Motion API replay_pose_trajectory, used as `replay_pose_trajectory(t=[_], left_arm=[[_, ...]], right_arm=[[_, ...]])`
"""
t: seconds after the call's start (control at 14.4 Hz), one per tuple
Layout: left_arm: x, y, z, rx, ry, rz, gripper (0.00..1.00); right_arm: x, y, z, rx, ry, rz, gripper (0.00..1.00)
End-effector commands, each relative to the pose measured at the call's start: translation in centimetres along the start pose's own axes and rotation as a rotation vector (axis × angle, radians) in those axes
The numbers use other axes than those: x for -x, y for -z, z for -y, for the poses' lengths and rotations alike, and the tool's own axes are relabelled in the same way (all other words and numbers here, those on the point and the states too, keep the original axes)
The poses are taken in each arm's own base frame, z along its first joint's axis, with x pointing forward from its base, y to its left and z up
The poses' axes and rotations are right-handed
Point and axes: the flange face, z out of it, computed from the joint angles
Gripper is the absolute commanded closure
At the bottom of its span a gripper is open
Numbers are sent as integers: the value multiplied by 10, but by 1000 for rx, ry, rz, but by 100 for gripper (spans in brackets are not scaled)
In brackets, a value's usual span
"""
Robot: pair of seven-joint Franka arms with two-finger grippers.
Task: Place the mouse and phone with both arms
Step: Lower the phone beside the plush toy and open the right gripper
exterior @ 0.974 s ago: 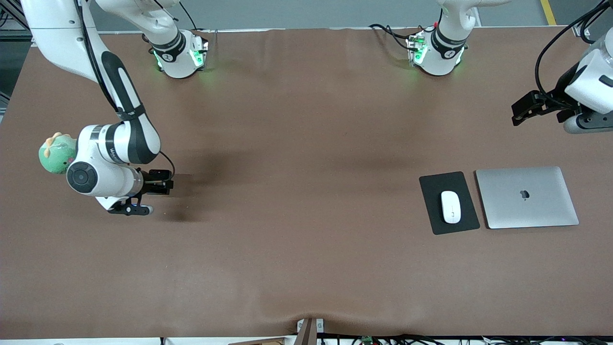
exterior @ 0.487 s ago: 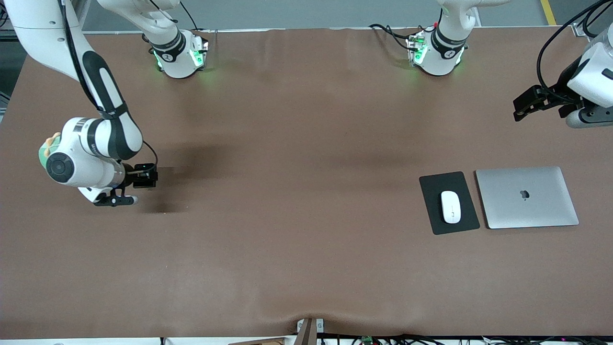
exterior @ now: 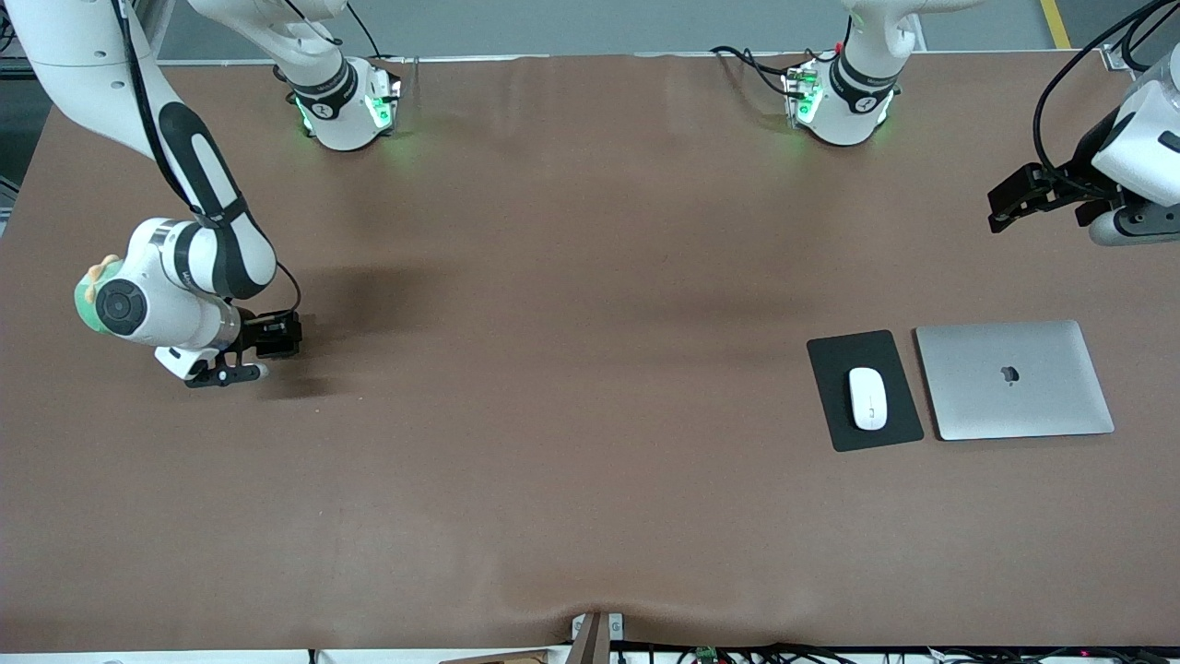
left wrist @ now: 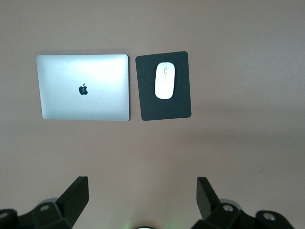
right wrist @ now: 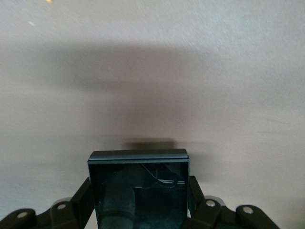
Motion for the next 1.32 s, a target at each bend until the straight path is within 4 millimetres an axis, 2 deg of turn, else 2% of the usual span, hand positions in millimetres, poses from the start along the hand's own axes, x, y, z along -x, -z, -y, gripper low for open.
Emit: replay_pose_trajectory(t=[0.0,0.56,0.63,0.7,0.77,0.84,0.9,1.11,1.18,1.25], left_arm=[[10,3,3,20,-16,3,0],[9,3,2,25,-18,2,0],[9,3,1,31,-19,3,0],[9,3,0,36,-19,4,0],[9,3,0,37,-19,4,0],[9,3,0,37,-19,4,0],[9,3,0,37,-19,4,0],[10,4,0,37,-19,2,0],[10,5,0,37,-19,1,0],[10,5,0,37,-20,1,0]], right_arm=[[11,-7,-23,-7,16,-9,100],[12,-16,-18,-22,-83,15,100],[12,-17,-18,-22,-86,17,85],[13,-19,-19,-23,-88,21,60],[13,-24,-21,-25,-91,27,12],[12,-22,-21,-26,-90,29,0],[11,-19,-20,-30,-90,41,0],[-19,38,-22,-55,-72,100,0],[-31,55,-19,-51,-61,87,0],[-41,67,-8,-40,-38,66,0]])
